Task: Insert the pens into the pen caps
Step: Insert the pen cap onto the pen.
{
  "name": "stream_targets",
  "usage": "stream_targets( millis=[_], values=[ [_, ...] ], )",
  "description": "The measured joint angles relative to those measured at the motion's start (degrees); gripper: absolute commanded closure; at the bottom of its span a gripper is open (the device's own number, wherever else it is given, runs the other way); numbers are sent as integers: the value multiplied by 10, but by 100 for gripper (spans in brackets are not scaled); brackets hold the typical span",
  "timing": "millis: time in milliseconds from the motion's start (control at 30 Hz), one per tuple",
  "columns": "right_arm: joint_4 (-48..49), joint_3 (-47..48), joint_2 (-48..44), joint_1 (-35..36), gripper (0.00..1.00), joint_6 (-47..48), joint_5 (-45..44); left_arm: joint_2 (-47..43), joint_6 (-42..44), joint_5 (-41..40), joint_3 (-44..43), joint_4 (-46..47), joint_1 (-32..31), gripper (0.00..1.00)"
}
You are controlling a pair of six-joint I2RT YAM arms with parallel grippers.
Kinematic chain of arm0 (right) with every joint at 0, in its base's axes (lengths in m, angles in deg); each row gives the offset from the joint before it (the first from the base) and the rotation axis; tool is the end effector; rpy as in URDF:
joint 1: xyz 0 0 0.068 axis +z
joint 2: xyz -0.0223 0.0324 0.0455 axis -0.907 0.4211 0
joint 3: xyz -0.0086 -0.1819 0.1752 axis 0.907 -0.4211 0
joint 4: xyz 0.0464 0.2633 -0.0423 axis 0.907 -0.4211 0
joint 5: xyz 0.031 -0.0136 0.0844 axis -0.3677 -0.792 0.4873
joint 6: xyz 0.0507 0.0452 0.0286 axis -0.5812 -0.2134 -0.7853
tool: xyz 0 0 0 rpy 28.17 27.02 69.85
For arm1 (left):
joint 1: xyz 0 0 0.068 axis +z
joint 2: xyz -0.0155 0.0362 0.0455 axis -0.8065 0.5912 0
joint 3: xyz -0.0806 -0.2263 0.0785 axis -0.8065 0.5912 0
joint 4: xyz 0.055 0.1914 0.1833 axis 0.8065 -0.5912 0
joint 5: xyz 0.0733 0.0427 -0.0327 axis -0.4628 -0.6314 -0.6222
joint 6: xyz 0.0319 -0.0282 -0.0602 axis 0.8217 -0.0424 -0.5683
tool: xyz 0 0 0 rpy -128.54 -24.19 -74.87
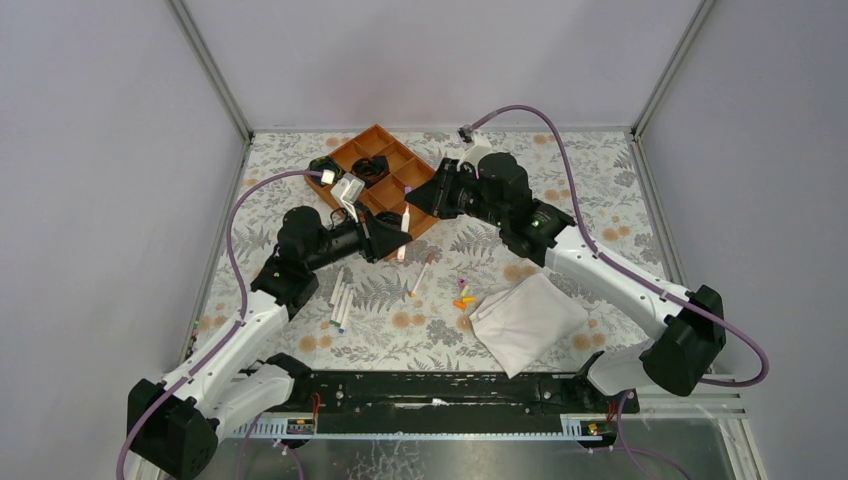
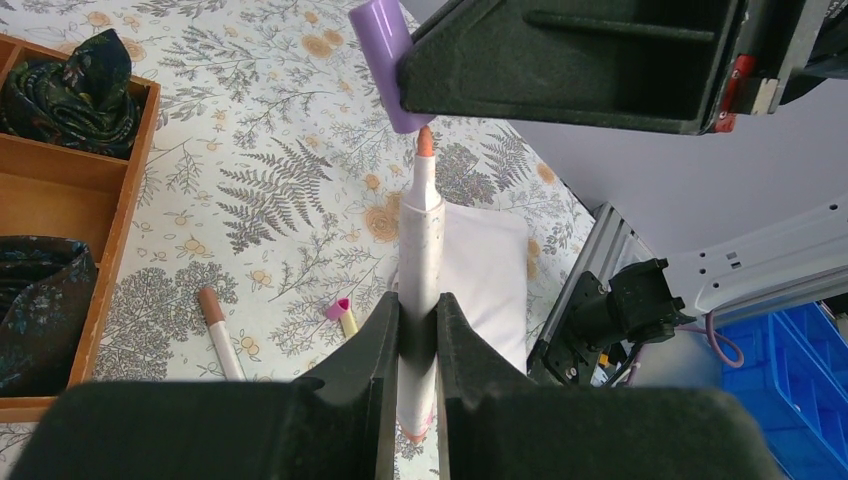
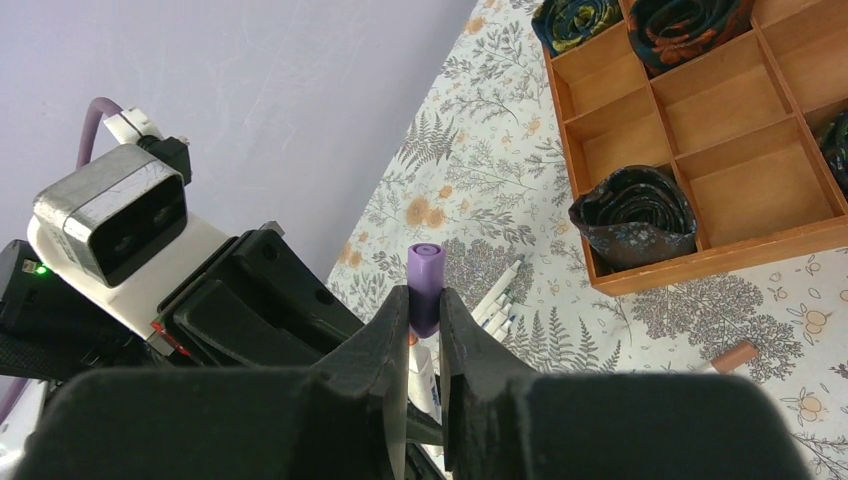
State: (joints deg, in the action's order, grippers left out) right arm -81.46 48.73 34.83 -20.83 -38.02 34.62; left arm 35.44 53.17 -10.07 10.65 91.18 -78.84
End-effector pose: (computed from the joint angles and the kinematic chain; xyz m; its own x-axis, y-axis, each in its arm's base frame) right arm 0.2632 0.2695 0.3588 -0.6027 0.3493 -0.7175 -0.5288 0.4985 0.6869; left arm 0.2250 -0.1427 0.2894 -0.4613 -0.1858 -0.8676 0.7202 0.4927 -0.4884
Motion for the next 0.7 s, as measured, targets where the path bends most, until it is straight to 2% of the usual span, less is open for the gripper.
stream_targets(
  millis=[700],
  values=[
    [-2,3,6,3,100,3,4,1,0,-3,0,-3,0,100]
  ],
)
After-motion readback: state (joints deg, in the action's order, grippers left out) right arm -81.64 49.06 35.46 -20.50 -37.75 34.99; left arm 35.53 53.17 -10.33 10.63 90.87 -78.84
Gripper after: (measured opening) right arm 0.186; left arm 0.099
